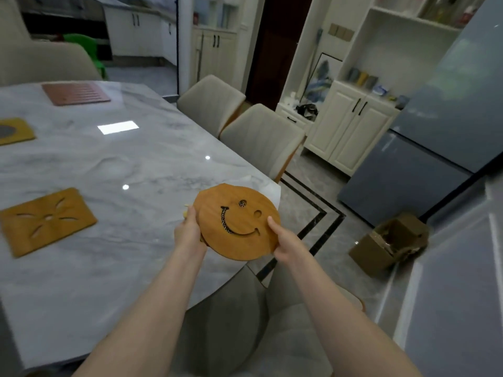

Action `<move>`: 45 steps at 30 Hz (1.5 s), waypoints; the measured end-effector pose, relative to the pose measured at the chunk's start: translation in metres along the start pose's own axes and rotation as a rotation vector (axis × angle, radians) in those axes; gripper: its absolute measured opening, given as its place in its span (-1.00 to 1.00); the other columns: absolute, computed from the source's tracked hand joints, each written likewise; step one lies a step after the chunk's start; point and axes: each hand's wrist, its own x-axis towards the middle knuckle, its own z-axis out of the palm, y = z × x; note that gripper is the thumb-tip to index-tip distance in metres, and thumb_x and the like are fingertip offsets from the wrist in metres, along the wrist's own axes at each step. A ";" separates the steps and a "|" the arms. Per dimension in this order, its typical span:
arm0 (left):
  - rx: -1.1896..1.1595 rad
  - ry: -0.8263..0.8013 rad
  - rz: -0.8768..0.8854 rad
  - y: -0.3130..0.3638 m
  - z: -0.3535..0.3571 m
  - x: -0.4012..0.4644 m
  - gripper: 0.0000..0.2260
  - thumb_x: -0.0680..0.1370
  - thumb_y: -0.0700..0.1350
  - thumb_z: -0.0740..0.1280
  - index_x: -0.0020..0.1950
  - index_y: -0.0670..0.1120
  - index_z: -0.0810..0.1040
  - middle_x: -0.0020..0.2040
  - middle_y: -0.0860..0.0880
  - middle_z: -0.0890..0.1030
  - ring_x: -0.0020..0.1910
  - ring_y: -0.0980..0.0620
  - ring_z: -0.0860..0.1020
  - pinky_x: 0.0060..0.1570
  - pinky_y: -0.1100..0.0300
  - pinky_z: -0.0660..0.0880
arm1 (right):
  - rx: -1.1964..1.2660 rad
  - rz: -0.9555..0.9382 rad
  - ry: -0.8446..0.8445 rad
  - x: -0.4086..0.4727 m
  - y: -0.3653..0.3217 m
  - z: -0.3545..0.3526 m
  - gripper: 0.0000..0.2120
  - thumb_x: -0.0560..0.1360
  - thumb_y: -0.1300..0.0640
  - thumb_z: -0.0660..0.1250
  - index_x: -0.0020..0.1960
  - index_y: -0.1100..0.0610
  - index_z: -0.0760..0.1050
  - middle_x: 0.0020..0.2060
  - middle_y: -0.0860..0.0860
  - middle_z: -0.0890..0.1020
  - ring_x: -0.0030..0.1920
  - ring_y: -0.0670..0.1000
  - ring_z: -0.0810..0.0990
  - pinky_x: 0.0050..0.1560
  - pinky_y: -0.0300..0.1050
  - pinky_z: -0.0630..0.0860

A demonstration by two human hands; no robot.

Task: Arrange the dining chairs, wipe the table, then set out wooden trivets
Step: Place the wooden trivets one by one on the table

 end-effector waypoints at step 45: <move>-0.484 0.830 0.303 0.002 -0.112 -0.013 -0.58 0.58 0.15 0.20 0.32 -0.08 0.43 0.08 -0.04 0.58 -0.05 -0.01 0.57 -0.27 0.14 0.53 | -0.606 0.097 -0.265 0.165 0.056 0.056 -0.71 0.57 0.09 0.31 0.17 0.29 0.51 0.03 0.19 0.59 0.07 0.19 0.58 0.06 0.09 0.53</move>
